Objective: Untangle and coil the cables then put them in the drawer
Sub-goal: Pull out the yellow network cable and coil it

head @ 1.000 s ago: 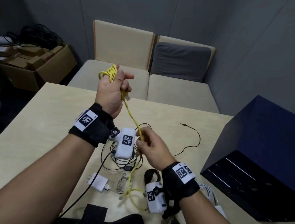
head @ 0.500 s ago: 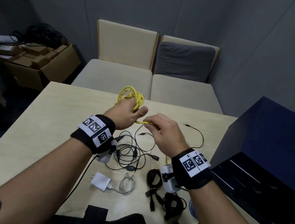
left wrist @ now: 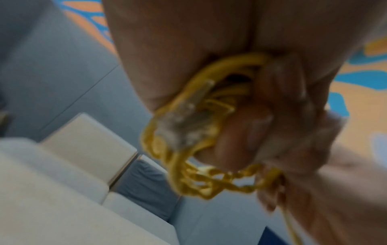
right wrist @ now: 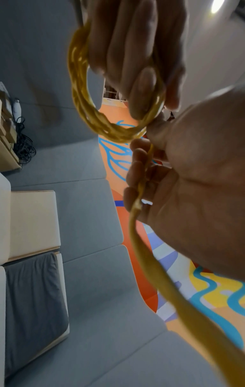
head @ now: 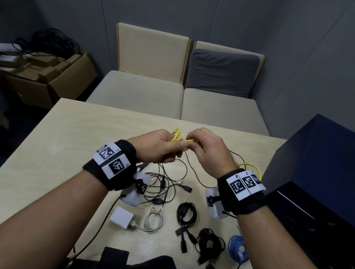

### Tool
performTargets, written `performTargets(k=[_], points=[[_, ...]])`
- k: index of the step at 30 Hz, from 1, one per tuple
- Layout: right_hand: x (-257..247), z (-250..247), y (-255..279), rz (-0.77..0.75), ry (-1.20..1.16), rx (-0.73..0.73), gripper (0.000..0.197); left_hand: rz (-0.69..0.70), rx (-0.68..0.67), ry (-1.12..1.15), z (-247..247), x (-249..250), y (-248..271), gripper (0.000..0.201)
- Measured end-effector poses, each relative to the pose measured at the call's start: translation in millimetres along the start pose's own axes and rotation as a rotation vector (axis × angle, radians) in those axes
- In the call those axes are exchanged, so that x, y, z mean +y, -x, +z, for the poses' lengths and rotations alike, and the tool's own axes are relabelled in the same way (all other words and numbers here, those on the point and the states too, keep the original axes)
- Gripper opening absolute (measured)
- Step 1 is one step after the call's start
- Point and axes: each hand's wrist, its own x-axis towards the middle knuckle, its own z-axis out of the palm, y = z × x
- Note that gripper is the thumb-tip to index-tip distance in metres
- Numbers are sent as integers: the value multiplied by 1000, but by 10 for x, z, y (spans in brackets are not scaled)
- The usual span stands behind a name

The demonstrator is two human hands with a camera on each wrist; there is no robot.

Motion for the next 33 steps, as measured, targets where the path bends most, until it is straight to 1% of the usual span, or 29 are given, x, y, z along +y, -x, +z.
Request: performTargets(k=[2,5,8,11,13,15,16,18,19,21,23,26,28,30,31,33], points=[[-19,16,27,22,-19,-51,12,-11,-39,42,-42,-21,18,39],[-63,12,83,76,-28,-115,16,-7,-40,169,-47,-88,44,35],[-26,-13,148,158,59,-212,22,-21,31,419,-91,-179,52,34],[-3,-29,199,244,170,-306,18,-22,85,525,-165,-226,52,34],[-10,-40,183,273,276,-300,19,-14,74,582,-150,-232,63,34],[2,-74,131,313,381,-241,24,1,-8,643,-77,-256,68,39],[16,-96,100,342,409,-209,27,5,-59,670,-32,-277,68,44],[43,-108,50,410,425,-178,34,16,-137,742,42,-327,60,56],[38,-96,45,445,413,-174,39,28,-160,794,70,-335,53,58],[33,-11,65,497,347,-179,48,86,-169,924,118,-301,25,55],[13,105,116,513,243,-179,48,154,-121,1074,156,-227,-12,49],[-21,241,166,490,135,-175,43,213,-16,1255,149,-161,-65,48],[-27,303,206,471,97,-188,34,232,60,1316,114,-121,-93,41],[-30,359,252,448,62,-204,25,235,180,1346,78,-67,-125,28],[-35,390,273,429,63,-219,23,234,245,1366,57,-48,-142,27],[-63,448,309,387,70,-262,21,240,337,1415,26,-37,-188,32]])
